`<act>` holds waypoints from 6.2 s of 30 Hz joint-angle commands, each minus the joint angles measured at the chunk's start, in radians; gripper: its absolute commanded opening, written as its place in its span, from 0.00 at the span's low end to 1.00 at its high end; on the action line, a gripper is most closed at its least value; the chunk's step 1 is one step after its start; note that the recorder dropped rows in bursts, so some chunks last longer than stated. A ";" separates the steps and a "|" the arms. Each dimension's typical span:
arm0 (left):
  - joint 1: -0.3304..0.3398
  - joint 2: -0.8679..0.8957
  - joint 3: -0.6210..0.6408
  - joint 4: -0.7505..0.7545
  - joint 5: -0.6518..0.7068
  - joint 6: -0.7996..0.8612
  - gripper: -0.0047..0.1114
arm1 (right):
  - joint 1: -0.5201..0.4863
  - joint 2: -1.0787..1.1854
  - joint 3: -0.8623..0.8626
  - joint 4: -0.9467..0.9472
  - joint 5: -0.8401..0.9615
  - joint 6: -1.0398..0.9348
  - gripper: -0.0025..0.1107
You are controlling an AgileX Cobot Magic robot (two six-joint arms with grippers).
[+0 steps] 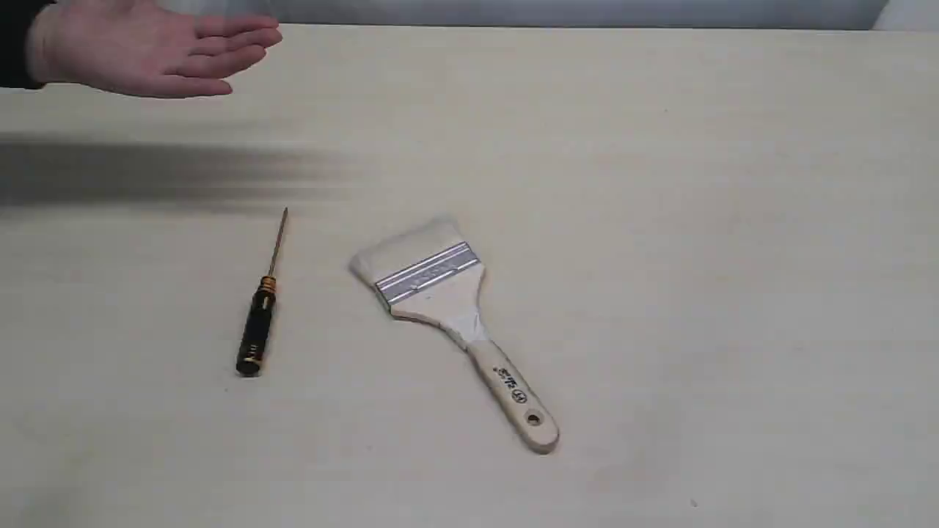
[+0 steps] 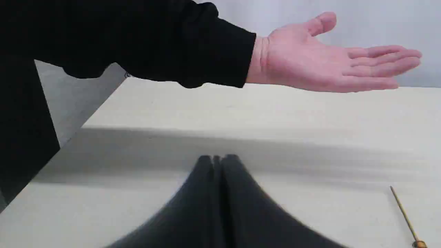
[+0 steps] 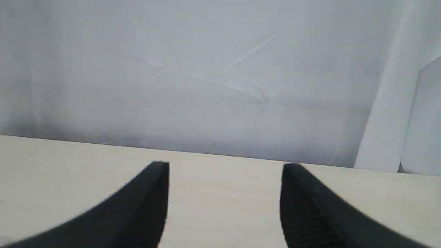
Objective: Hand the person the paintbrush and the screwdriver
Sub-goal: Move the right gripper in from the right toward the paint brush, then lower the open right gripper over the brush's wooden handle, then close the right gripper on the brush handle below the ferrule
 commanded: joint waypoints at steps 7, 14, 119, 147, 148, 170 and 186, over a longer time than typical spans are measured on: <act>-0.008 -0.002 0.002 -0.002 -0.012 -0.002 0.04 | 0.001 0.001 0.003 0.003 -0.003 0.033 0.48; -0.008 -0.002 0.002 -0.002 -0.012 -0.002 0.04 | 0.001 0.001 0.003 0.003 -0.043 0.070 0.48; -0.008 -0.002 0.002 -0.001 -0.011 -0.002 0.04 | 0.581 1.520 -0.742 -1.710 -0.056 1.720 0.55; -0.008 -0.002 0.002 -0.005 -0.010 -0.002 0.04 | 0.581 1.695 -0.751 -1.710 -0.059 1.734 0.55; -0.008 -0.002 0.002 -0.005 -0.010 -0.002 0.04 | 0.581 1.695 -0.751 -1.710 -0.059 1.734 0.55; -0.008 -0.002 0.002 -0.001 -0.011 -0.002 0.04 | 0.584 1.861 -0.849 -1.710 -0.120 1.794 0.55; -0.008 -0.002 0.002 -0.001 -0.011 -0.002 0.04 | 0.602 1.868 -0.849 -1.710 -0.119 1.730 0.42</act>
